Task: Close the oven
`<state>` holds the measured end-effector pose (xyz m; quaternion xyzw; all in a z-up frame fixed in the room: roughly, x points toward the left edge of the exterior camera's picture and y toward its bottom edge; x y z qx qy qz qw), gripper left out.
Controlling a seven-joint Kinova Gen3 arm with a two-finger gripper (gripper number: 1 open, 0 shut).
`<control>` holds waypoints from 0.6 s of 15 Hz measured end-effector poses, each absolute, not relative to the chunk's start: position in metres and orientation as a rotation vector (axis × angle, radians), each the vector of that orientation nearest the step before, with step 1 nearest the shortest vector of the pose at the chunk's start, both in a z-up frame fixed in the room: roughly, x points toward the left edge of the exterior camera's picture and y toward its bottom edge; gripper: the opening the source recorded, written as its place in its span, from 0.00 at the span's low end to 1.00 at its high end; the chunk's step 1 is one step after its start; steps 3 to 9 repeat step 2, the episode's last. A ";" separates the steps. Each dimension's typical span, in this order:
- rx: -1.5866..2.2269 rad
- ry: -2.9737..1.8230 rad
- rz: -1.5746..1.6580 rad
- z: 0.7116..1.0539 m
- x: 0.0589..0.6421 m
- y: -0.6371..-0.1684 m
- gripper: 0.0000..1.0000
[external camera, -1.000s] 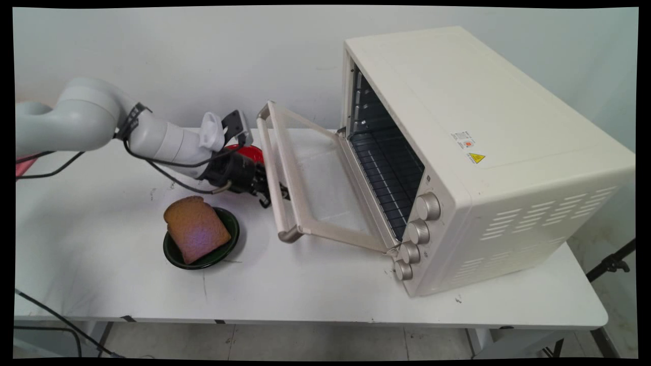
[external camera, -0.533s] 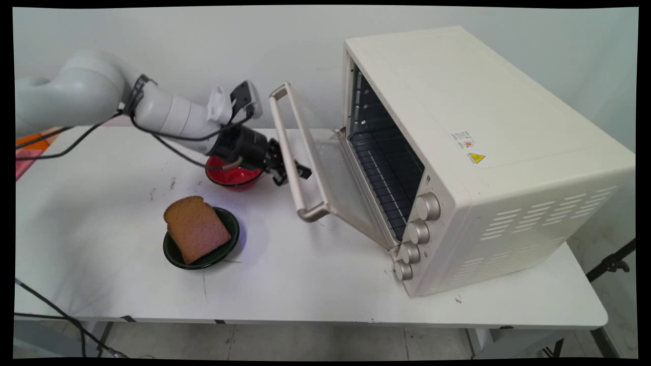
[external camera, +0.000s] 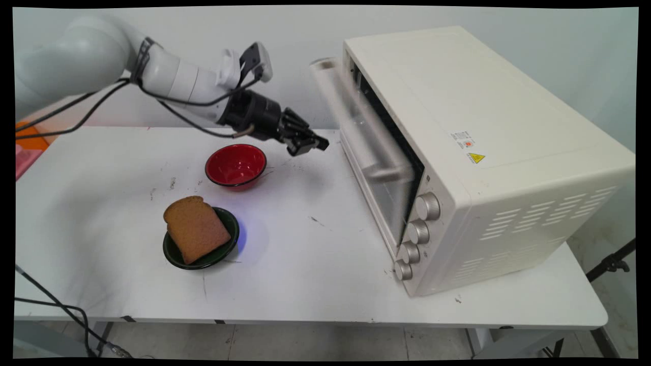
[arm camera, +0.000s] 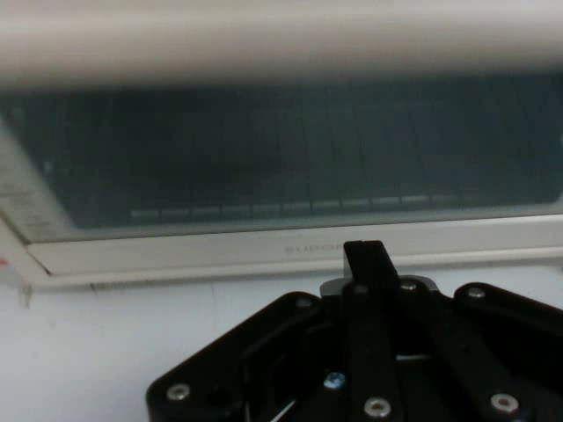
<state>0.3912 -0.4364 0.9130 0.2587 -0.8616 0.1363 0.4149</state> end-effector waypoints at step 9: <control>0.622 -2.162 0.350 0.925 0.392 -0.441 0.00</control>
